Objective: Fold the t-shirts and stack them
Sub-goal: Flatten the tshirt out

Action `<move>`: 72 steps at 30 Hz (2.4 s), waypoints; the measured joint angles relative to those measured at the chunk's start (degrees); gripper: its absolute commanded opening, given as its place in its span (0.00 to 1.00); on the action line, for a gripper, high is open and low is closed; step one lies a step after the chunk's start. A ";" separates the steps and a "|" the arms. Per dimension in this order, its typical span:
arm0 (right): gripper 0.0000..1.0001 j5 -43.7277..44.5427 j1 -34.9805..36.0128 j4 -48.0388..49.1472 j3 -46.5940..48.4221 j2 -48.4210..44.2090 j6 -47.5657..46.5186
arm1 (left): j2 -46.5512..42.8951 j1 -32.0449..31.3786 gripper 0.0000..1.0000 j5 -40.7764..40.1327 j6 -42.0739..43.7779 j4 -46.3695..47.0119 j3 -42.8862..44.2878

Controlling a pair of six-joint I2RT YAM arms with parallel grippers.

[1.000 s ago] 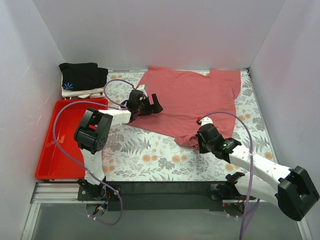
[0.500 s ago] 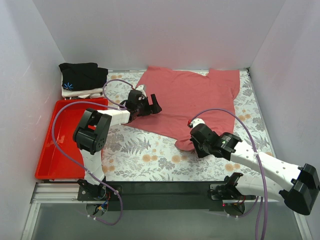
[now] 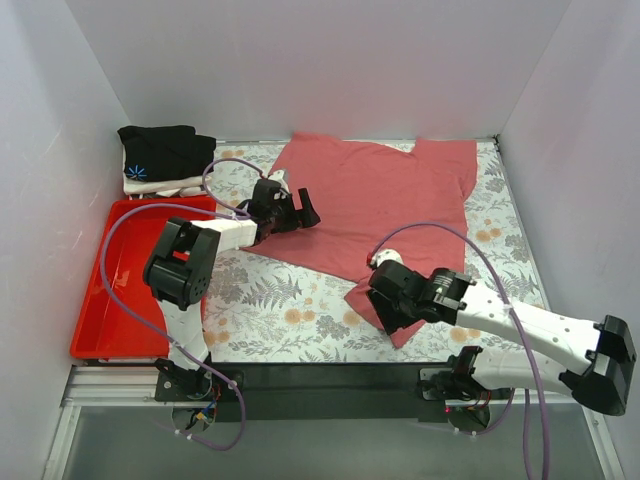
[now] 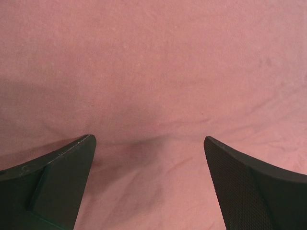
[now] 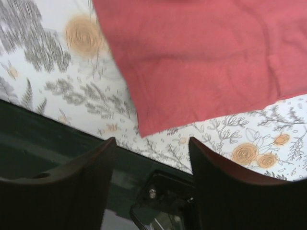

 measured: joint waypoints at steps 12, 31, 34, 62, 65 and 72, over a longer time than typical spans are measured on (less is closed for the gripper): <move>0.68 10.16 -27.89 21.16 -0.22 -4.00 -5.44 | -0.28 1.99 0.89 1.79 -0.68 1.16 -1.18; 0.60 -12.37 -63.60 46.40 -5.73 17.33 -13.14 | -4.17 4.63 0.89 1.57 -1.18 1.79 -6.21; 0.59 -14.78 -63.98 48.43 -5.73 21.05 -13.25 | -4.17 4.63 0.89 1.55 -1.18 1.77 -6.21; 0.18 -16.83 -73.64 45.83 1.86 25.44 -15.61 | -4.17 5.66 0.89 2.60 -1.53 1.68 -6.21; 0.28 -11.41 -75.28 44.78 3.02 23.39 -16.81 | -4.17 5.99 0.89 2.54 -1.53 1.70 -6.25; 0.47 -10.91 -76.32 43.41 3.08 21.33 -18.10 | -4.17 6.51 0.89 2.54 -1.55 1.79 -6.32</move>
